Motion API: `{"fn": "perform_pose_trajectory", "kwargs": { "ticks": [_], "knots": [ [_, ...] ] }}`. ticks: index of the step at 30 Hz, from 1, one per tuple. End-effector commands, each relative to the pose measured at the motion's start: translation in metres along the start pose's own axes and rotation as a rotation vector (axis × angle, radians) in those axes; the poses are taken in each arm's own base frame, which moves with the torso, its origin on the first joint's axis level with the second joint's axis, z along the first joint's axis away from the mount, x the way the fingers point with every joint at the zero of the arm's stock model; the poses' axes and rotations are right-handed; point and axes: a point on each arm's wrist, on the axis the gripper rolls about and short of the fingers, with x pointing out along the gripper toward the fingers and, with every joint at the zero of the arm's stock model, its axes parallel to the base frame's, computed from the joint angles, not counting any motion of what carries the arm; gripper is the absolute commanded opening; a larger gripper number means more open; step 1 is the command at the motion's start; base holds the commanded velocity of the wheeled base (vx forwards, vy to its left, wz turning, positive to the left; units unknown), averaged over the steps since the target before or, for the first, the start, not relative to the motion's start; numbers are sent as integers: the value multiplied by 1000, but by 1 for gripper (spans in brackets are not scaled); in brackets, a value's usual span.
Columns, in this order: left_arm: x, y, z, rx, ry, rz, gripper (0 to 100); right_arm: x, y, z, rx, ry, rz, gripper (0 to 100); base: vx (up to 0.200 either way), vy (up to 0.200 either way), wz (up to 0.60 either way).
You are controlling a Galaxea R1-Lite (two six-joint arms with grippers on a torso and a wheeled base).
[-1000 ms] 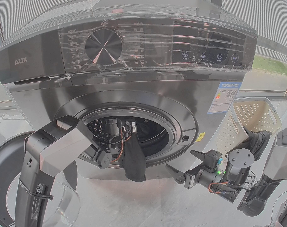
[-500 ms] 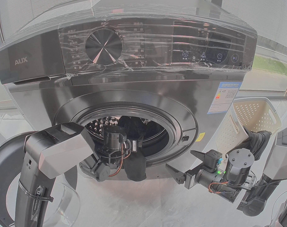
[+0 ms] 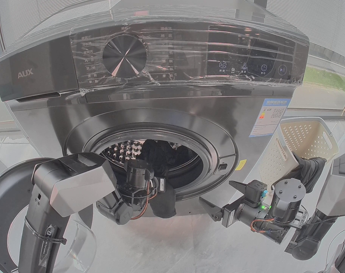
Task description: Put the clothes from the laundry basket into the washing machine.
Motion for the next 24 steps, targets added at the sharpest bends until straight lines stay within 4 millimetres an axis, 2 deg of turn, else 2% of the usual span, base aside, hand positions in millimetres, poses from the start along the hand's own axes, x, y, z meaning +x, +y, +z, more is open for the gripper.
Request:
{"fn": "perform_pose_trajectory", "kwargs": {
  "ticks": [1,5,9,10,12,15,21,22,24],
  "knots": [
    [2,1,-4,1,11,3,0,0,0,0,0,-2,0,100,0,0,0],
    [4,1,4,-8,-16,3,0,0,0,0,1,-2,0,100,0,0,0],
    [12,-1,26,-40,-108,6,0,0,0,1,0,-5,1,100,0,0,0],
    [12,-1,26,-40,-108,6,0,0,0,1,0,-5,1,100,0,0,0],
    [19,2,48,-67,-191,16,0,0,0,1,0,-5,1,100,0,0,0],
    [23,5,61,-84,-242,19,0,0,0,1,2,-6,1,100,0,0,0],
    [22,7,60,-86,-247,22,0,0,0,1,1,-6,-1,100,0,0,0],
    [22,7,59,-86,-248,22,100,0,0,1,1,-6,-1,100,0,0,0],
    [22,7,59,-86,-250,20,100,0,0,1,1,-6,-1,100,0,0,0]
  ]
}}
